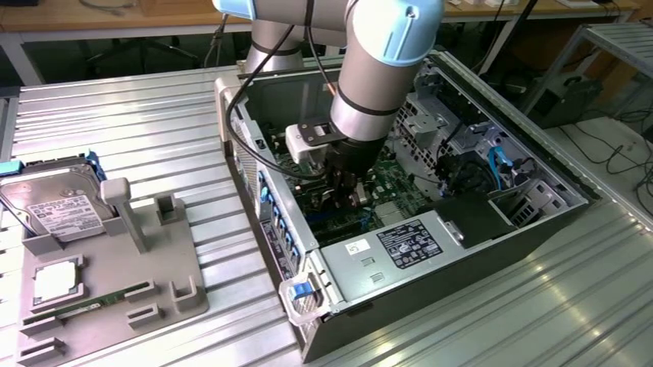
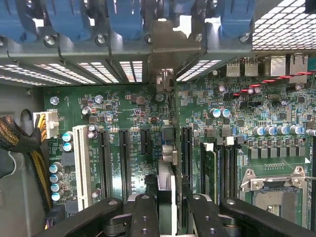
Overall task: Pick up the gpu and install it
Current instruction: 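Insert the gpu into the slot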
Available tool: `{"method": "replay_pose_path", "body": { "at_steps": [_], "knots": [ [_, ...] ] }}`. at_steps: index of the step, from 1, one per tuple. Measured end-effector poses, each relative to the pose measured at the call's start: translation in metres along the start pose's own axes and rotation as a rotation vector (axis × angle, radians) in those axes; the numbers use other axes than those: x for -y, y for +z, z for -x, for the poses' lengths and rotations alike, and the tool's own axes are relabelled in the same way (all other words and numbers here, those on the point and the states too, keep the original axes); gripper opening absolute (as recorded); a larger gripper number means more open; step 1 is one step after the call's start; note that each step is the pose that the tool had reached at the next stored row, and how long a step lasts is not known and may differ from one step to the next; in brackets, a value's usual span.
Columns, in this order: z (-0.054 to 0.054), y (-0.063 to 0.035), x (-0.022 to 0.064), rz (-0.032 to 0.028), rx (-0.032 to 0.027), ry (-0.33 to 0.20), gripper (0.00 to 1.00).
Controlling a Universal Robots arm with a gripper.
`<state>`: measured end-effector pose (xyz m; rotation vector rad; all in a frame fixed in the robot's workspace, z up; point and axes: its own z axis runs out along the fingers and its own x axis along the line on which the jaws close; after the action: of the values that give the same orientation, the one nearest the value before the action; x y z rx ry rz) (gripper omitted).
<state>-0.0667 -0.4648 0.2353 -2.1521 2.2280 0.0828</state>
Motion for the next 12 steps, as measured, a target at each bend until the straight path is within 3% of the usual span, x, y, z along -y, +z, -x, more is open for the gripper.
{"method": "replay_pose_path", "body": {
  "at_steps": [3,12],
  "knots": [
    [0.0004,-0.0024,0.0001,-0.0009,0.0019,0.000,0.27],
    [0.0005,-0.0071,-0.0001,-0.0001,0.0002,0.000,0.27]
  ]
}}
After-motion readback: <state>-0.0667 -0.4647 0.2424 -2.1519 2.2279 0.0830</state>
